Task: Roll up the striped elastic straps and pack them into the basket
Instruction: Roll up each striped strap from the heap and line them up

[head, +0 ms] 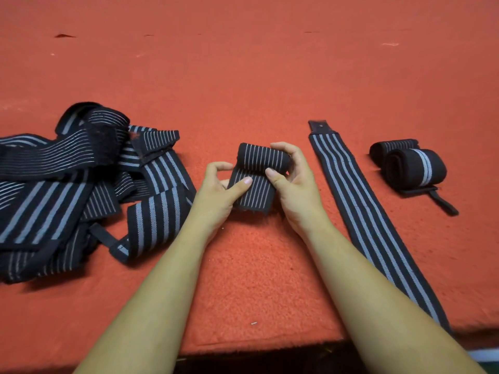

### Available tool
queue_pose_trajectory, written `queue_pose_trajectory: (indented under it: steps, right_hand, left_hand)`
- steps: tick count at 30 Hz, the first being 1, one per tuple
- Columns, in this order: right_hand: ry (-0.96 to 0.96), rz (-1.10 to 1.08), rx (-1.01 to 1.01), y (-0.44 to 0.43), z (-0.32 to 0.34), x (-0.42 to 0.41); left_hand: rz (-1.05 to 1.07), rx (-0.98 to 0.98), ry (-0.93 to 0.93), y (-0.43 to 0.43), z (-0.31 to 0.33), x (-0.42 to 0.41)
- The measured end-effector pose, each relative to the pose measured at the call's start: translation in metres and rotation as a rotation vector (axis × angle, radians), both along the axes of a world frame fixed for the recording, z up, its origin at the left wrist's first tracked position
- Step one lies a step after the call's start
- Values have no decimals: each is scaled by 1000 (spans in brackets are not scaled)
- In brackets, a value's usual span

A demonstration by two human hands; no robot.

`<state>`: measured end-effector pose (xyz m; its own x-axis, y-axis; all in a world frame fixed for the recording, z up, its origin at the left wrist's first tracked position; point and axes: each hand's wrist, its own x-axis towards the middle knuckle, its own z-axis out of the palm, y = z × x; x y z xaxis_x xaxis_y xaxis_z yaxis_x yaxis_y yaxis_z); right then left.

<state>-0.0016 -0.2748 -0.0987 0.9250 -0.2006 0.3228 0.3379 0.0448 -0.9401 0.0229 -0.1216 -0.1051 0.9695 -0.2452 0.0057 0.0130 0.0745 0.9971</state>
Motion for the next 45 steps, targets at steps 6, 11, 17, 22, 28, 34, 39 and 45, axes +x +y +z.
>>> queue_pose_trajectory:
  steps: [6,11,17,22,28,34,39,45]
  right_hand:
    - [56,73,-28,4,2,-4]
    - [113,73,-63,7,-2,-3]
    - [121,35,-134,4,-7,2]
    - [-10,101,-115,-1,-8,0]
    - [176,123,-140,11,-2,-10]
    - [238,62,-258,-6,8,-33]
    - [306,31,-257,-47,20,-62]
    - [366,-136,-98,-110,47,-95]
  left_hand:
    - [13,-77,77,-3,1,1]
    - [-40,-101,11,-1,0,1]
    - [-139,-141,-98,3,-8,4]
    - [-14,-83,-2,-6,-1,1]
    - [-12,29,-115,5,-11,-4]
    - [-75,137,-194,-9,3,-32]
    - [-112,242,-227,-55,14,-59]
    - [-171,257,-181,-131,37,-72]
